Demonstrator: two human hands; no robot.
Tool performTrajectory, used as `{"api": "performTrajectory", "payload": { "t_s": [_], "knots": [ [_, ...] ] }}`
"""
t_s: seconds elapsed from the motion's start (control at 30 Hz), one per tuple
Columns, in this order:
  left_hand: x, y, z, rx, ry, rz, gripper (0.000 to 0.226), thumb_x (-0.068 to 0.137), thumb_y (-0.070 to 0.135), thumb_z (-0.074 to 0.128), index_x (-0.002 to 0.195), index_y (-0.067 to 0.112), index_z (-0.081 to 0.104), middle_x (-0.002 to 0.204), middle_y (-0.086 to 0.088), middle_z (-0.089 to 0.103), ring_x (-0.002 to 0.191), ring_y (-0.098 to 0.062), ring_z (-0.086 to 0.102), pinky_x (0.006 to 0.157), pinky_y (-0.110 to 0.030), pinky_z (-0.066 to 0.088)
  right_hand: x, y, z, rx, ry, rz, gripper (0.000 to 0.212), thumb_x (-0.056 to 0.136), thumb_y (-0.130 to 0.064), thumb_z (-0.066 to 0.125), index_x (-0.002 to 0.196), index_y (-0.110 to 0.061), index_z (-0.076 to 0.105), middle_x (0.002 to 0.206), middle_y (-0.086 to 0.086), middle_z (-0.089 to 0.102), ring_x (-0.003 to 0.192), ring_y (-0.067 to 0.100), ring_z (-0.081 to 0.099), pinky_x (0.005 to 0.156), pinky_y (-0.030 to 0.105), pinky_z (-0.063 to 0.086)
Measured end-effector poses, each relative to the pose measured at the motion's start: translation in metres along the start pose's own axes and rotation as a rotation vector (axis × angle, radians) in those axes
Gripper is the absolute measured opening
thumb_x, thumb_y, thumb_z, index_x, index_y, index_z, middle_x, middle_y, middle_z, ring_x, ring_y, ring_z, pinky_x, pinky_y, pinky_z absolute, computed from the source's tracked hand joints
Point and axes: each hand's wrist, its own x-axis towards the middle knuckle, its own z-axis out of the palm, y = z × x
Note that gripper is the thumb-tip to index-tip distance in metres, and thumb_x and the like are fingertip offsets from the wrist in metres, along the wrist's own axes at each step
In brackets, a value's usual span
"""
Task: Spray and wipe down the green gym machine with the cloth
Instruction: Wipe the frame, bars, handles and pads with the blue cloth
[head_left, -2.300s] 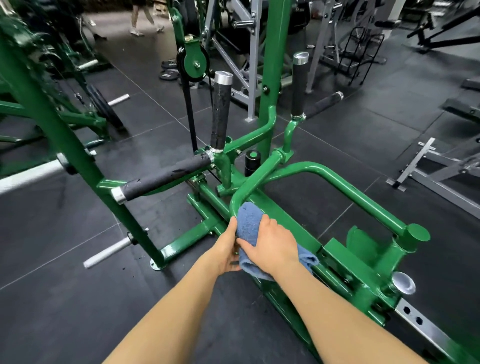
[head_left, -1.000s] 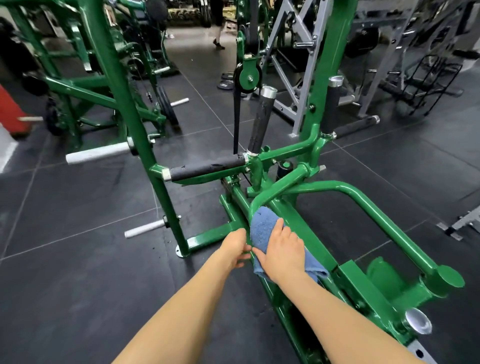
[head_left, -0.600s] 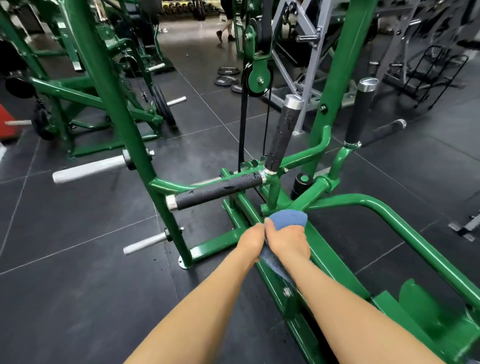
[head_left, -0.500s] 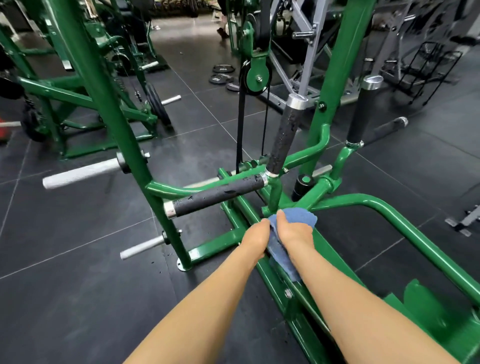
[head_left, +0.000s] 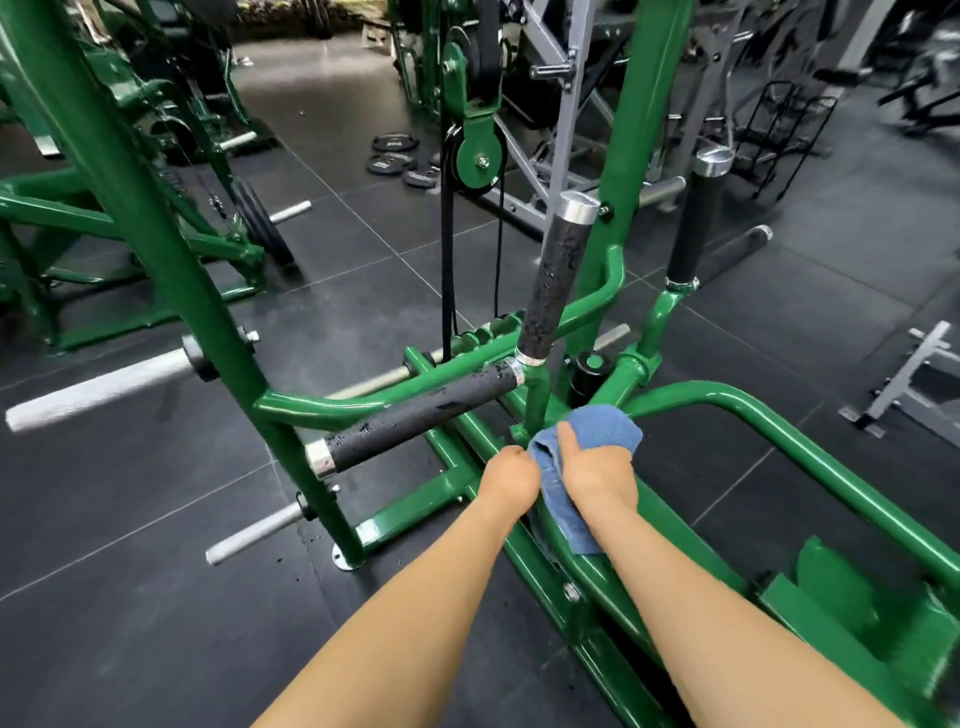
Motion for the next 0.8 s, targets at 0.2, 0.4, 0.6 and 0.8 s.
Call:
{"api": "performTrajectory", "payload": {
  "t_s": [0.2, 0.4, 0.6, 0.8],
  "knots": [
    [0.013, 0.025, 0.007, 0.111, 0.014, 0.005, 0.04, 0.104, 0.012, 0.023, 0.127, -0.008, 0.05, 0.135, -0.027, 0.05, 0.124, -0.038, 0.047, 0.104, -0.041, 0.036, -0.007, 0.011, 0.0, -0.12, 0.033, -0.014, 0.084, 0.077, -0.074, 0.056, 0.123, -0.004, 0.044, 0.12, 0.014, 0.059, 0.103, 0.032, 0.062, 0.075, 0.036, 0.049],
    [0.029, 0.047, 0.02, 0.135, -0.001, 0.034, 0.047, 0.105, 0.03, 0.02, 0.127, -0.002, 0.047, 0.135, -0.026, 0.048, 0.125, -0.038, 0.045, 0.101, -0.038, 0.035, 0.02, -0.017, 0.0, -0.05, 0.108, 0.101, 0.085, 0.082, -0.062, 0.06, 0.133, 0.002, 0.034, 0.133, 0.019, 0.048, 0.116, 0.037, 0.054, 0.088, 0.04, 0.047],
    [0.041, 0.047, 0.035, 0.209, -0.06, 0.031, 0.052, 0.105, 0.037, 0.021, 0.126, 0.0, 0.05, 0.136, -0.024, 0.049, 0.125, -0.035, 0.047, 0.097, -0.034, 0.037, 0.077, -0.04, -0.022, -0.024, 0.164, 0.097, 0.095, 0.083, -0.066, 0.055, 0.138, 0.007, 0.031, 0.137, 0.023, 0.046, 0.122, 0.038, 0.05, 0.097, 0.042, 0.043],
    [0.039, 0.029, 0.057, 0.547, 0.152, 0.28, 0.052, 0.102, 0.052, 0.022, 0.106, 0.01, 0.053, 0.103, -0.012, 0.067, 0.097, -0.033, 0.062, 0.071, -0.035, 0.043, 0.12, -0.052, -0.03, 0.018, 0.17, 0.158, 0.082, 0.087, -0.063, 0.051, 0.135, 0.003, 0.041, 0.136, 0.019, 0.05, 0.122, 0.034, 0.051, 0.095, 0.037, 0.043]
  ]
}}
